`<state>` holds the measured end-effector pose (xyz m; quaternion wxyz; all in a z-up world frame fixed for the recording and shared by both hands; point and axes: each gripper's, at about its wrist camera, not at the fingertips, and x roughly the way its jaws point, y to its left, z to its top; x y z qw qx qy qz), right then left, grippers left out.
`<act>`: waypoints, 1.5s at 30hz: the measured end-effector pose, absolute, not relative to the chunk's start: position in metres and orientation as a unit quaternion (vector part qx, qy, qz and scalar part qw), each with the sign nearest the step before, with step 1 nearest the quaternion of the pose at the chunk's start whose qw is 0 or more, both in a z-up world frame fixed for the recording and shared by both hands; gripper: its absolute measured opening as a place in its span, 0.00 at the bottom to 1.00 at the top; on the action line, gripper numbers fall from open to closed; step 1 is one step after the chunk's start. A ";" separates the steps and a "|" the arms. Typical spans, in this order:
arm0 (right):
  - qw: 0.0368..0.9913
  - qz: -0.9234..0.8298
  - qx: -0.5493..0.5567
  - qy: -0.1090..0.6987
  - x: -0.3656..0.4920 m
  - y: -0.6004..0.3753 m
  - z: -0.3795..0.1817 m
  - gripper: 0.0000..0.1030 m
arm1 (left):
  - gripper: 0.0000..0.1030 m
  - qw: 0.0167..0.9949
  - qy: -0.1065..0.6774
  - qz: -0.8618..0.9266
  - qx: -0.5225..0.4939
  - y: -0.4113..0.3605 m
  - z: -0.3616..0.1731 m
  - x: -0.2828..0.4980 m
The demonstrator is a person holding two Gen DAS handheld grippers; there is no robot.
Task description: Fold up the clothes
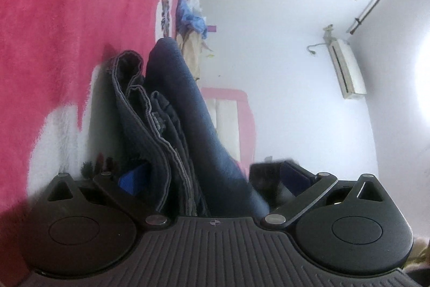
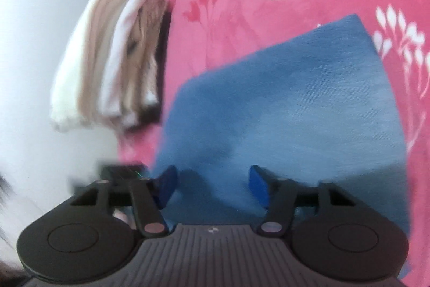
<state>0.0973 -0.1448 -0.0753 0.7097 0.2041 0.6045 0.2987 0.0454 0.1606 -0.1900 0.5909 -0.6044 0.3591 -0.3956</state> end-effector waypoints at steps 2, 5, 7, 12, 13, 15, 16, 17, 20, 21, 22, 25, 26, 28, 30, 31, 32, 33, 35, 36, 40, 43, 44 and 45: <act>0.740 0.331 0.129 0.571 0.081 -0.132 -0.072 0.51 | 1.00 0.593 0.380 -0.387 -0.595 0.158 -0.190 0.049; 0.767 0.367 0.037 0.526 0.058 -0.114 -0.068 0.46 | 1.00 0.596 0.422 -0.371 -0.574 0.154 -0.184 0.057; 0.776 0.379 0.002 0.505 0.049 -0.107 -0.068 0.46 | 1.00 0.597 0.444 -0.361 -0.562 0.152 -0.181 0.060; 0.784 0.390 0.007 0.482 0.043 -0.112 -0.070 0.45 | 1.00 0.615 0.466 -0.354 -0.528 0.139 -0.164 0.065; 0.787 0.393 0.010 0.476 0.042 -0.114 -0.070 0.45 | 1.00 0.619 0.467 -0.356 -0.522 0.138 -0.160 0.065; 0.792 0.397 0.023 0.463 0.037 -0.122 -0.070 0.45 | 1.00 0.624 0.467 -0.367 -0.507 0.136 -0.154 0.066; 0.795 0.399 0.030 0.457 0.035 -0.126 -0.070 0.45 | 1.00 0.628 0.467 -0.373 -0.499 0.135 -0.152 0.067; 0.797 0.400 0.037 0.451 0.033 -0.129 -0.072 0.45 | 1.00 0.638 0.469 -0.376 -0.481 0.132 -0.150 0.068; 0.797 0.403 0.052 0.447 0.030 -0.134 -0.078 0.45 | 0.90 0.663 0.506 -0.364 -0.415 0.117 -0.151 0.071; 0.797 0.405 0.053 0.445 0.028 -0.134 -0.079 0.45 | 0.92 0.663 0.508 -0.370 -0.406 0.113 -0.143 0.070; 0.800 0.409 0.049 0.437 0.025 -0.134 -0.078 0.45 | 0.93 0.672 0.499 -0.388 -0.387 0.109 -0.131 0.067; 0.804 0.426 0.051 0.411 0.018 -0.142 -0.072 0.45 | 0.99 0.706 0.474 -0.419 -0.318 0.094 -0.110 0.057; 0.802 0.428 0.057 0.413 0.018 -0.145 -0.073 0.45 | 1.00 0.705 0.483 -0.409 -0.321 0.092 -0.119 0.060; 0.795 0.431 0.073 0.421 0.018 -0.148 -0.080 0.45 | 0.97 0.695 0.509 -0.383 -0.333 0.089 -0.142 0.069; 0.797 0.436 0.073 0.412 0.012 -0.144 -0.084 0.45 | 0.98 0.686 0.507 -0.381 -0.356 0.094 -0.153 0.073; 0.798 0.438 0.072 0.407 0.010 -0.144 -0.085 0.45 | 0.98 0.687 0.506 -0.382 -0.354 0.094 -0.151 0.075; 0.799 0.440 0.073 0.403 0.008 -0.145 -0.084 0.45 | 0.97 0.693 0.505 -0.382 -0.344 0.092 -0.149 0.074; 0.797 0.442 0.079 0.405 0.007 -0.149 -0.082 0.45 | 0.96 0.698 0.503 -0.383 -0.335 0.090 -0.147 0.074; 0.800 0.431 0.101 0.405 0.008 -0.170 -0.075 0.45 | 0.96 0.708 0.501 -0.382 -0.321 0.090 -0.143 0.069; 0.806 0.416 0.118 0.404 0.009 -0.186 -0.072 0.45 | 0.95 0.709 0.501 -0.379 -0.320 0.091 -0.142 0.068; 0.835 0.311 0.219 0.399 0.024 -0.265 -0.071 0.52 | 0.96 0.711 0.501 -0.373 -0.324 0.093 -0.142 0.067; 0.816 0.252 0.299 0.427 0.045 -0.305 -0.095 0.54 | 0.96 0.719 0.493 -0.377 -0.313 0.091 -0.141 0.065; 0.803 0.251 0.318 0.438 0.051 -0.310 -0.106 0.54 | 0.96 0.722 0.492 -0.378 -0.306 0.090 -0.140 0.064; 0.791 0.254 0.329 0.450 0.058 -0.311 -0.116 0.54 | 0.96 0.726 0.491 -0.378 -0.299 0.090 -0.139 0.063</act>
